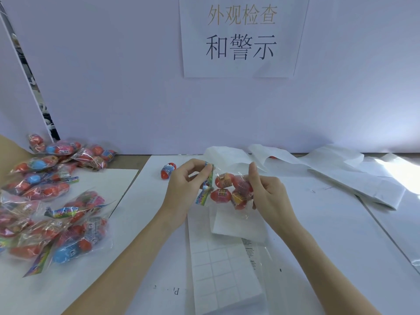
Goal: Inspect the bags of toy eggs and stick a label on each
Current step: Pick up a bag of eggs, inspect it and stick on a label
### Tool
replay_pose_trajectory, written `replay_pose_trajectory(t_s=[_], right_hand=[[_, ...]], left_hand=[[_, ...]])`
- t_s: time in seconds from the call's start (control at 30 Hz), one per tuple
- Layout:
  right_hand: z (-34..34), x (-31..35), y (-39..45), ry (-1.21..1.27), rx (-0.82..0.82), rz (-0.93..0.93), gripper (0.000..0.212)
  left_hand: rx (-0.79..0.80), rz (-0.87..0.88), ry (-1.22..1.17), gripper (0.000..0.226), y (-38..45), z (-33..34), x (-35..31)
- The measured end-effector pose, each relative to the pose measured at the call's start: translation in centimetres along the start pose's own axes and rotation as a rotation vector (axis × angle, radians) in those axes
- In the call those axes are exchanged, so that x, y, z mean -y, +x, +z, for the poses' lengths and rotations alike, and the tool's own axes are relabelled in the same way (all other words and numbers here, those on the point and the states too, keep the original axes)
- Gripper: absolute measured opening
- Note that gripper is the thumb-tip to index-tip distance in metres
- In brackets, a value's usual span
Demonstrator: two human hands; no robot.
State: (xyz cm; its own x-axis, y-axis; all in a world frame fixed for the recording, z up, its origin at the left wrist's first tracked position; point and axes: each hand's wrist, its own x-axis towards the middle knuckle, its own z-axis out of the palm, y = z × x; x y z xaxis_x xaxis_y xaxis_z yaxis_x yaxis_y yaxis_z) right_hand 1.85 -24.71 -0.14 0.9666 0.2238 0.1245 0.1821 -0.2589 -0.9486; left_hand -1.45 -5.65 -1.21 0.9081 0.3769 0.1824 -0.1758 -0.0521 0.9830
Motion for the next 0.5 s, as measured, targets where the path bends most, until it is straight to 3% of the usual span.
replay_pose_trajectory(t_s=[0.2, 0.37, 0.5], right_hand=[[0.23, 0.23, -0.17, 0.184, 0.067, 0.003, 0.065], [0.11, 0.06, -0.09, 0.152, 0.068, -0.012, 0.062], [-0.08, 0.18, -0.14, 0.190, 0.087, 0.018, 0.068]], left_hand=[[0.027, -0.018, 0.033, 0.015, -0.52, 0.79, -0.16], [0.124, 0.008, 0.039, 0.021, -0.99, 0.56, -0.38], [0.069, 0.085, 0.153, 0.018, -1.00, 1.04, -0.28]])
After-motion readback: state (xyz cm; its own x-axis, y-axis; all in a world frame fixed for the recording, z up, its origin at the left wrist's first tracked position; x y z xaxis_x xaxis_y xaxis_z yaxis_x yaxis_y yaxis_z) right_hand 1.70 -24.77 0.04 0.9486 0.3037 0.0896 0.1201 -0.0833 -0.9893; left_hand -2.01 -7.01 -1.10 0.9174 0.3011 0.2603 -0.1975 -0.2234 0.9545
